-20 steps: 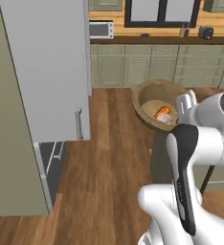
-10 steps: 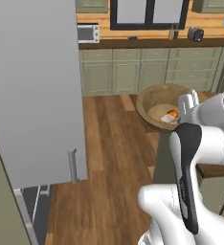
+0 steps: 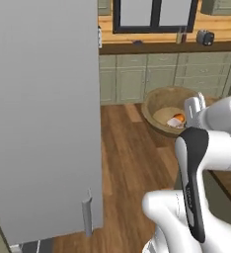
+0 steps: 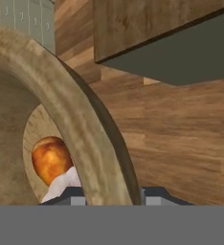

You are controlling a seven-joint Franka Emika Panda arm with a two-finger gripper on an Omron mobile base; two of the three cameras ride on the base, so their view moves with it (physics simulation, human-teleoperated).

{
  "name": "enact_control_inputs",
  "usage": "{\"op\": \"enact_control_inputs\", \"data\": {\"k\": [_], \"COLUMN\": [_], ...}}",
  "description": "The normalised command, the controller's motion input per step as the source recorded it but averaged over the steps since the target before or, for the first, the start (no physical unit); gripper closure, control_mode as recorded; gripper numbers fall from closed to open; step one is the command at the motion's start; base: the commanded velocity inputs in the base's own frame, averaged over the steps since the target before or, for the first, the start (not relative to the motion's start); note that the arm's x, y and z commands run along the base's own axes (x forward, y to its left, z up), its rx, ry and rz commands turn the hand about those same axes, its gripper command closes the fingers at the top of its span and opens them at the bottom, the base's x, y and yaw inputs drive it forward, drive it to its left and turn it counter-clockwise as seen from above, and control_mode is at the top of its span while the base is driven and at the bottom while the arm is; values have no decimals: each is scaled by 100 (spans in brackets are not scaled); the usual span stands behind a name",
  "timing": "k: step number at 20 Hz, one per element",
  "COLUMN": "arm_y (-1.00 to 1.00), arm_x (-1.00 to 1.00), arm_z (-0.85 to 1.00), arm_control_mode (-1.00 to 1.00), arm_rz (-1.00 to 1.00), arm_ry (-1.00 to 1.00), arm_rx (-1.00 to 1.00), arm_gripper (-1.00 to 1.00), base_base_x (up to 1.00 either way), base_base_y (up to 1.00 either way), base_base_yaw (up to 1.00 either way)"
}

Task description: Pick the chicken drumstick and garlic from their plates and place them in the bowl. Then put the bowl in the fridge.

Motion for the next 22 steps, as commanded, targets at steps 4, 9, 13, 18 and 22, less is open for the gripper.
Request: {"op": "enact_control_inputs", "data": {"k": [4, 9, 13, 18, 22], "arm_y": [0, 0, 0, 0, 0], "arm_x": [0, 0, 0, 0, 0], "arm_z": [0, 0, 0, 0, 0], "arm_control_mode": [100, 100, 100, 100, 100], "arm_rz": [0, 0, 0, 0, 0], "arm_ry": [0, 0, 0, 0, 0], "arm_rx": [0, 0, 0, 0, 0], "arm_gripper": [100, 100, 100, 100, 100], "base_base_x": [98, 50, -1, 30, 100], "base_base_y": [-17, 0, 0, 0, 0], "base_base_yaw": [4, 27, 45, 52, 37]}}
